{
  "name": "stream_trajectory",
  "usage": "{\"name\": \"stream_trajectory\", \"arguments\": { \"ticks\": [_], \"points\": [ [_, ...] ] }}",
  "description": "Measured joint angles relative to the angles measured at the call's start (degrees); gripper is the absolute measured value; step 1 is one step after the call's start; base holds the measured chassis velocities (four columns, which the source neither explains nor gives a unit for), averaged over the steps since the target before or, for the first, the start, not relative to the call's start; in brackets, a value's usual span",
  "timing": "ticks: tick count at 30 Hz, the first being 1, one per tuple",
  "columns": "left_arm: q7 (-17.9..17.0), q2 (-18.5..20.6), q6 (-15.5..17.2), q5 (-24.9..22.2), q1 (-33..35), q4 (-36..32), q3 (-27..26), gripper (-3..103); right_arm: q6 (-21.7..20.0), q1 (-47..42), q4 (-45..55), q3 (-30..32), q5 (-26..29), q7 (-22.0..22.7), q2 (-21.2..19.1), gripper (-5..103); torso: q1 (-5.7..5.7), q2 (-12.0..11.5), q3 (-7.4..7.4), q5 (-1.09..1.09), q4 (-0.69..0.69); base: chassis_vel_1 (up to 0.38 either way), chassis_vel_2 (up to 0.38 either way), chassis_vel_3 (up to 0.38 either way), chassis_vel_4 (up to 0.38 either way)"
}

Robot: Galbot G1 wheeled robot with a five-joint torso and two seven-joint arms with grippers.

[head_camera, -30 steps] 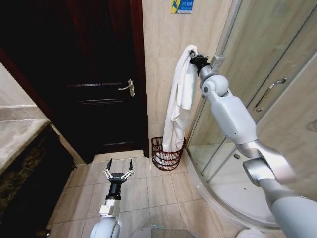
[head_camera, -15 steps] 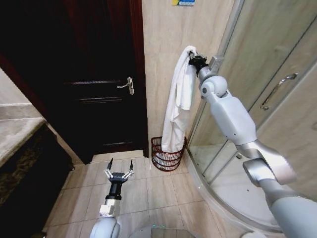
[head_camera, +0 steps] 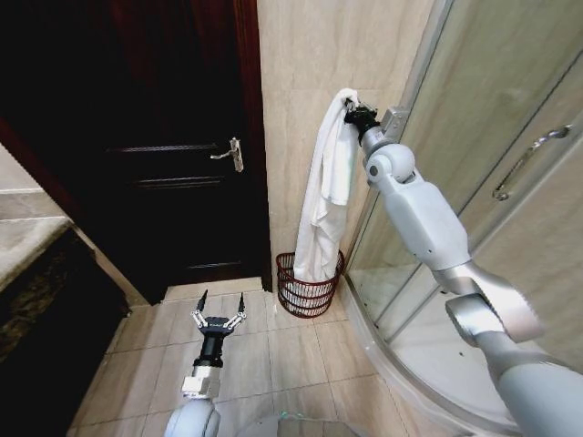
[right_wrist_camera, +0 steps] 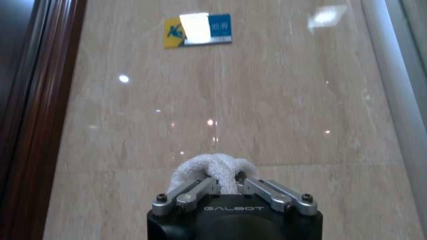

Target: Discard the used towel into the hamper.

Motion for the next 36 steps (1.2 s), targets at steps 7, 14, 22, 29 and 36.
{"name": "stream_trajectory", "arguments": {
  "ticks": [7,14,22,29,36],
  "points": [
    [0.0,0.2,0.0,-0.1,-0.1,0.0,0.0,100,-0.1,-2.1,1.7,0.8,-0.1,0.2,-0.4,5,-0.79,-1.8,-0.99,0.01,0.00,-0.026,0.034,0.023,-0.022],
    [0.1,0.1,-0.1,0.0,0.1,0.1,0.0,100,-0.3,-5.1,4.3,1.7,-0.4,0.6,-0.9,5,-1.52,-3.5,-2.02,0.00,0.00,-0.024,0.033,0.029,-0.043],
    [0.1,0.0,-0.2,0.1,0.1,0.1,0.1,100,-0.7,-8.1,7.5,3.2,-0.8,1.3,-1.7,5,-2.34,-5.5,-3.13,0.00,0.00,-0.014,0.018,0.017,-0.018],
    [0.2,-0.2,-0.2,0.2,-0.4,0.6,0.5,100,-1.3,-13.1,12.0,5.1,-2.0,1.7,-2.8,5,-2.98,-7.0,-4.01,0.00,-0.01,0.000,0.000,0.000,0.000],
    [0.3,-0.2,-0.4,-0.1,-0.5,1.1,0.7,100,-0.8,-15.0,12.0,5.8,-2.6,0.9,-3.0,5,-3.38,-7.9,-4.52,0.01,0.00,0.000,0.000,0.000,0.000]
  ]
}}
